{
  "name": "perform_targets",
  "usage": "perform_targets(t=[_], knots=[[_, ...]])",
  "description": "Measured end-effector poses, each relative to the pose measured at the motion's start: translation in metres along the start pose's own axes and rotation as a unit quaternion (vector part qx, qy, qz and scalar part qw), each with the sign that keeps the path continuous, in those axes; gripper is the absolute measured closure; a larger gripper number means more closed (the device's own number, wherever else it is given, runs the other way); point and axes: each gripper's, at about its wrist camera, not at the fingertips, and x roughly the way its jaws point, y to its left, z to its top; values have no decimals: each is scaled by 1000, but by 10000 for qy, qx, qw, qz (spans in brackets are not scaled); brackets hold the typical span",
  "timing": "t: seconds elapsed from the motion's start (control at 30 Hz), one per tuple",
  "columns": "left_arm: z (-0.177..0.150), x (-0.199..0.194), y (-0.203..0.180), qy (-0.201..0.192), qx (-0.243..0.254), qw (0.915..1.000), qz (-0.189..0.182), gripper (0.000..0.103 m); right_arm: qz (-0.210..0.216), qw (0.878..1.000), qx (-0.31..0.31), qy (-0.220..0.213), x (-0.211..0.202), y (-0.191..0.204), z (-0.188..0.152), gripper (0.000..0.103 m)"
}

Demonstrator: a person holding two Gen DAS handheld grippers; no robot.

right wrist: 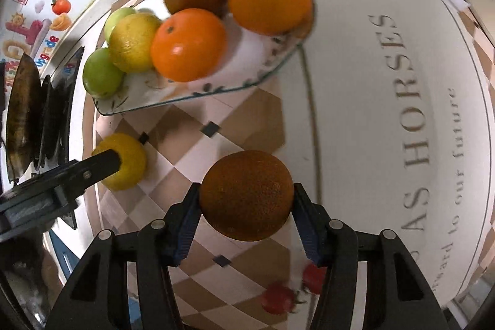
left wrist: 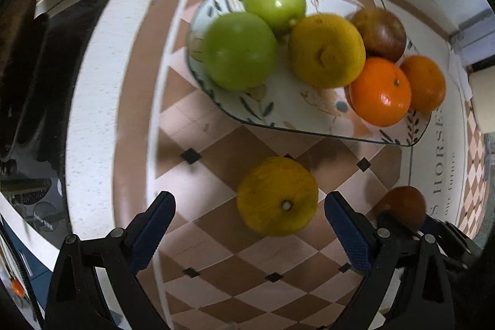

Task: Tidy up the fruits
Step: 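Grasp the orange with the right tool while the left tool grasps the yellow lemon, then lower the orange and lemon onto the plate and open both tools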

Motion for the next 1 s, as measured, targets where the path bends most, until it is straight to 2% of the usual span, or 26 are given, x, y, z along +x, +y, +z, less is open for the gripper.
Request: perform_targets(t=[0.1, 0.13, 0.17, 0.23, 0.27, 0.37, 0.5, 0.67, 0.8, 1.0], knots=[[-1, 7, -8, -75, 46, 10000, 40, 7, -38, 10000, 31, -13, -1, -5, -4, 43], [-1, 8, -10, -101, 73, 9999, 27, 14, -48, 10000, 45, -4, -1, -7, -4, 43], [-2, 10, -14, -125, 143, 9998, 12, 27, -59, 10000, 47, 1, 0, -7, -5, 43], [-3, 14, -23, -144, 311, 9994, -82, 42, -61, 10000, 36, 9, 1, -7, -6, 43], [-5, 14, -27, -173, 368, 9991, -71, 45, -63, 10000, 21, 13, -1, -14, -5, 43], [-10, 12, -38, -294, 521, 9982, 92, 46, -55, 10000, -18, -8, -3, -15, -7, 44], [-16, -1, -40, -335, 385, 9986, -122, 46, 52, 9999, -22, -115, -14, -12, -2, 44], [-8, -40, -44, -663, 304, 9964, -423, 46, 418, 9984, 144, -353, -42, -16, 15, 44], [19, -50, -40, -730, 187, 9955, -567, 46, 699, 9953, 276, -611, -68, -23, 52, 44], [51, -33, -26, -384, -403, 9933, -1010, 46, 787, 9929, 355, -820, -79, -25, 127, 44]])
